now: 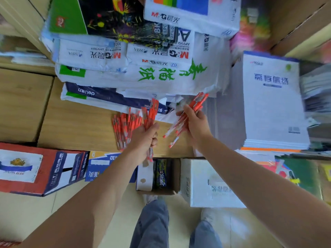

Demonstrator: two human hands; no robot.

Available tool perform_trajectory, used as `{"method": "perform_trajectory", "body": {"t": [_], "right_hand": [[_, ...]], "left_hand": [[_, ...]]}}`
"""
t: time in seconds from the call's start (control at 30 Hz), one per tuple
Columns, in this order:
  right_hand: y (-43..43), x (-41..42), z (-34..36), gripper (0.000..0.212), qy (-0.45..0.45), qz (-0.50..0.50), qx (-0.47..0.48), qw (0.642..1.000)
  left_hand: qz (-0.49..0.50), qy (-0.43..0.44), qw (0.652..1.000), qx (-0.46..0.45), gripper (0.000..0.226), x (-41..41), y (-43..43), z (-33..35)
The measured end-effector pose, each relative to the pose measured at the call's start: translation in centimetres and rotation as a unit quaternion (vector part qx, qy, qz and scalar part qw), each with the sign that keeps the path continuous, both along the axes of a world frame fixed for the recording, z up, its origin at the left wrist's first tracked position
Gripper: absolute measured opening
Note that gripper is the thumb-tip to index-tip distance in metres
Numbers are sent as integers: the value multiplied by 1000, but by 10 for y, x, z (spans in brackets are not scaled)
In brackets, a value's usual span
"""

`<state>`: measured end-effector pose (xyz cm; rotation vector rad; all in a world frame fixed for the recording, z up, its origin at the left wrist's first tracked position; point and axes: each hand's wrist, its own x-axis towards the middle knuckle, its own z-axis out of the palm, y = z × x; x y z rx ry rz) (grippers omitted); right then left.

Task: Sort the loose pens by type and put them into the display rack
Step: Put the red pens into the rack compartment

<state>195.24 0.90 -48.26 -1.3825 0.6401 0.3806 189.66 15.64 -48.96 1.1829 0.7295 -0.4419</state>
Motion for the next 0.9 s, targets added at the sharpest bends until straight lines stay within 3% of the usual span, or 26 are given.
{"method": "perform_trajectory", "body": {"t": [0.2,0.37,0.5,0.9], "right_hand": [[-61,-15,58,9,-63,-70,23,995],[-129,-33,91,14,-55,-78,74,993],[-196,-42,117,13,-66,-54,108,991],[-350,-37,155,15,-78,-100,111,986]], "left_hand": [[53,-11,998,38,20,9,-89,55],[67,-51,991,101,22,1,-164,90],[-3,-99,977,189,25,-6,-211,110],[-172,-165,948,212,13,8,-334,151]]}}
